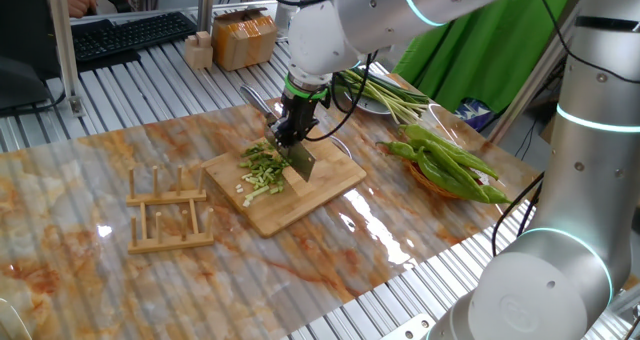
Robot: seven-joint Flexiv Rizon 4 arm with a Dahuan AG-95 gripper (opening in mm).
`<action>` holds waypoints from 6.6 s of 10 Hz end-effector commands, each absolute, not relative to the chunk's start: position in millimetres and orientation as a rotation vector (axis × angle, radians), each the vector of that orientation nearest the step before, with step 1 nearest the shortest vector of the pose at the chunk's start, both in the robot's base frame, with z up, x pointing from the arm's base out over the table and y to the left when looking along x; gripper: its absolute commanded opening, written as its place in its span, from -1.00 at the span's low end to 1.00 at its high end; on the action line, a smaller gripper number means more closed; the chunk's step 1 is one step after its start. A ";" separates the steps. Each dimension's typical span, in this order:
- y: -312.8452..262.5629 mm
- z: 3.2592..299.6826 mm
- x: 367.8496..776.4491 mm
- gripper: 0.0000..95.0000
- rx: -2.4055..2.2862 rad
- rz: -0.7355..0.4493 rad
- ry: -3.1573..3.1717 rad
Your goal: Chop the green garlic
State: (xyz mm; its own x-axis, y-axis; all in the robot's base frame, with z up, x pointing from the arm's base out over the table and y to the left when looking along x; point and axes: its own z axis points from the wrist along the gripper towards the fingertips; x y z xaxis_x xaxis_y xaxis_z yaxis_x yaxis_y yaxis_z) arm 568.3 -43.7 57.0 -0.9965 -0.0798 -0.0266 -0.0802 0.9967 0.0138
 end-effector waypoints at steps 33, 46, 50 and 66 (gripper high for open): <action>-62.0 58.5 572.5 -1.00 -0.172 0.036 3.109; -54.0 22.8 574.9 -1.00 -0.166 0.072 3.087; -56.3 49.5 576.3 -1.00 -0.176 0.018 3.108; -54.4 16.7 575.7 -1.00 -0.142 0.082 3.084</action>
